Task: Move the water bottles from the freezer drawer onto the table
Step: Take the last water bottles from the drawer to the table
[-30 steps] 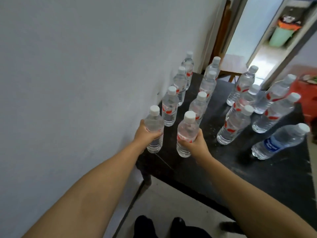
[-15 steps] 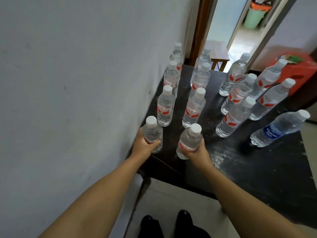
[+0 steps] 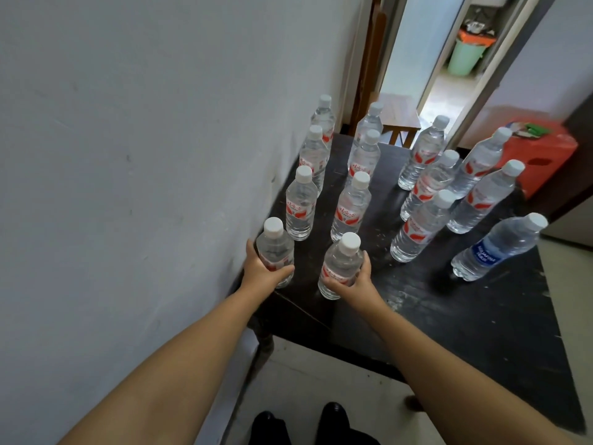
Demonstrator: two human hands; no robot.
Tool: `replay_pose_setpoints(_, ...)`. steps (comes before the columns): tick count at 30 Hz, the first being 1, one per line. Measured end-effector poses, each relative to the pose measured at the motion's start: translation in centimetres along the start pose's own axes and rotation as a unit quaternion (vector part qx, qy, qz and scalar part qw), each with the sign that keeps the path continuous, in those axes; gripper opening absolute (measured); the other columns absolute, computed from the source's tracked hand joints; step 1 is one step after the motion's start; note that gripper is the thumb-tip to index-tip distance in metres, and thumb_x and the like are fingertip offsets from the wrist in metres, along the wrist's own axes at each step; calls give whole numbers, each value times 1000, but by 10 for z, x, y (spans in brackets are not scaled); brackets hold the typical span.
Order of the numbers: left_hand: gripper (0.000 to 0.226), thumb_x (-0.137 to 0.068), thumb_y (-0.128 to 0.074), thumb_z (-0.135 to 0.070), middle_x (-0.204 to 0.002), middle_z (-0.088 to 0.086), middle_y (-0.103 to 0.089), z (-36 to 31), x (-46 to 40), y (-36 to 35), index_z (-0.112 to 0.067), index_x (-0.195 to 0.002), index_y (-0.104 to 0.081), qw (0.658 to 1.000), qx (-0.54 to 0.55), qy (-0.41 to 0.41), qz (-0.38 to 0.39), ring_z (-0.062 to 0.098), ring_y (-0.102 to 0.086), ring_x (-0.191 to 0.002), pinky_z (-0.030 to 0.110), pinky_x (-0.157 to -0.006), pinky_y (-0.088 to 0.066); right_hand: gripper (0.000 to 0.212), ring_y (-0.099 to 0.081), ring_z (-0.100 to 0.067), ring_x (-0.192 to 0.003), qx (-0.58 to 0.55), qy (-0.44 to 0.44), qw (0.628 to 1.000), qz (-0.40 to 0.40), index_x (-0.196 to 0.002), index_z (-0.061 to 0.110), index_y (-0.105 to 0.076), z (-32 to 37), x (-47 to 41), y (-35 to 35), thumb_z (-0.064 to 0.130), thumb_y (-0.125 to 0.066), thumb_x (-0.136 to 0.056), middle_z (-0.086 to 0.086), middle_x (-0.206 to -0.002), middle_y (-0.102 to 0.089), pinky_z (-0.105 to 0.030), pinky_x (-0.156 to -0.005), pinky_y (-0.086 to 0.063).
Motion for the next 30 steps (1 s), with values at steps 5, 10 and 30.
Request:
replay_pose_setpoints(5,107,-76,-79,-24,-154,10,-30,4,16,0,-17,-153,-5,997,-39,64,-17,27,-34,-140,40,-114,-30,125,-44,-32,-133,41,-122,992,11,-153,24,12,-4,1,11,40,-81,-71,-14,-155,-27,-49,-100,-46)
replay_pose_setpoints(10,33,-89,-62,-41,-104,8,-63,32,47,1,-17,-110,-53,980,-20,197,11,18,-64,-84,35,-84,-51,53,-62,-25,-88,92,-259,954,120,-136,2,-40,-13,1,1,18,-64,-91,-13,-109,-56,-38,-59,-52)
replay_pose_setpoints(30,33,-94,-52,-22,-107,16,-58,156,313,84,3,-113,-60,917,-183,338,-103,24,-52,-92,26,-75,-37,35,-55,-35,-113,742,258,450,425,-116,-5,-59,-37,156,-209,19,-41,-98,-18,-120,-59,-34,-87,-43)
Point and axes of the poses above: each hand's wrist, its own x-axis away from the middle knuckle, its own y-axis out of the back of the hand, z = x × y, the point moved 1 cm from there along -x, towards the middle knuckle
